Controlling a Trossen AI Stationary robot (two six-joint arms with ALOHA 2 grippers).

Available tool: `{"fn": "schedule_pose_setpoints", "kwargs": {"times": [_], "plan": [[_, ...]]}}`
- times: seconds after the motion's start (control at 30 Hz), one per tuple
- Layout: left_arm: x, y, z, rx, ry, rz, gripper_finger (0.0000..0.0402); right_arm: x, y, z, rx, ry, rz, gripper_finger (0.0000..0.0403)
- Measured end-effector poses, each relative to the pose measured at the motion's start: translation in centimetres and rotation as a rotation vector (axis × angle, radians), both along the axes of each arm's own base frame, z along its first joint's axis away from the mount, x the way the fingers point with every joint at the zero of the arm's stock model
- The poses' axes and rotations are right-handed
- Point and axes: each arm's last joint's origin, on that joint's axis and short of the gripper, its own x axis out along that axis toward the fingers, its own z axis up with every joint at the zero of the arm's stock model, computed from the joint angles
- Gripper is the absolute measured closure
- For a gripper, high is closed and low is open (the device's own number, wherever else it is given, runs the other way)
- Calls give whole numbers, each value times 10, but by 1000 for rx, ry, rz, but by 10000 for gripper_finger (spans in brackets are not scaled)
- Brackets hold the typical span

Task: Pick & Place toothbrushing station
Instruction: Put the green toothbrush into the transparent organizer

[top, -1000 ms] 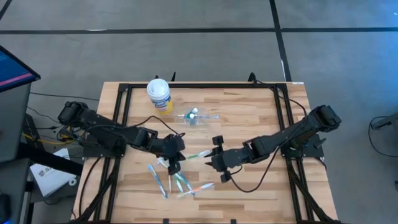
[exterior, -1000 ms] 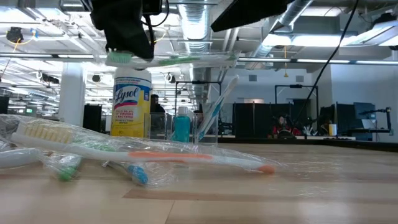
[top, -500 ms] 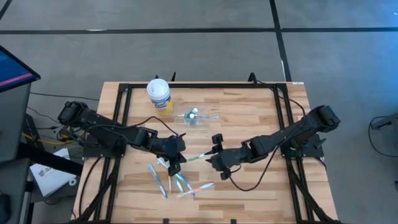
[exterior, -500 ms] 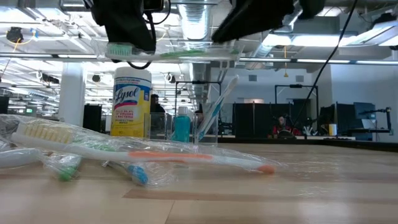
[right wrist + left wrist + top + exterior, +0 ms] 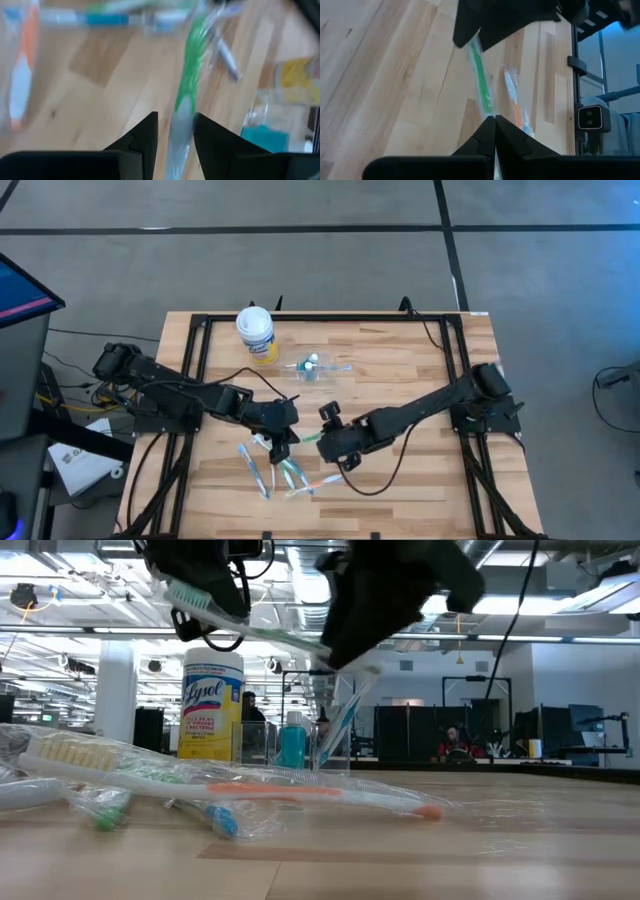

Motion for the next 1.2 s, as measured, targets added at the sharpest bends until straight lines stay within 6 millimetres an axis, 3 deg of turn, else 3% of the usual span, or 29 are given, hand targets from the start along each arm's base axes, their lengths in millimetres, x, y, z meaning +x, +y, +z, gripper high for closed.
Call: {"fn": "schedule_pose_setpoints", "kwargs": {"times": [0.2, 0.43, 0.93, 1.2], "plan": [[0, -1, 0, -4, 1, -6, 401, 12, -1, -5, -26, 73, -13, 312], [0, -1, 0, 6, 0, -18, 401, 14, -4, -5, -24, 80, -29, 392], [1, 0, 2, 29, -27, -30, 396, 11, -3, -3, 32, 91, -64, 396], [-15, 0, 32, 161, -182, -46, 350, 13, -2, -2, 70, 56, -81, 396]]}}
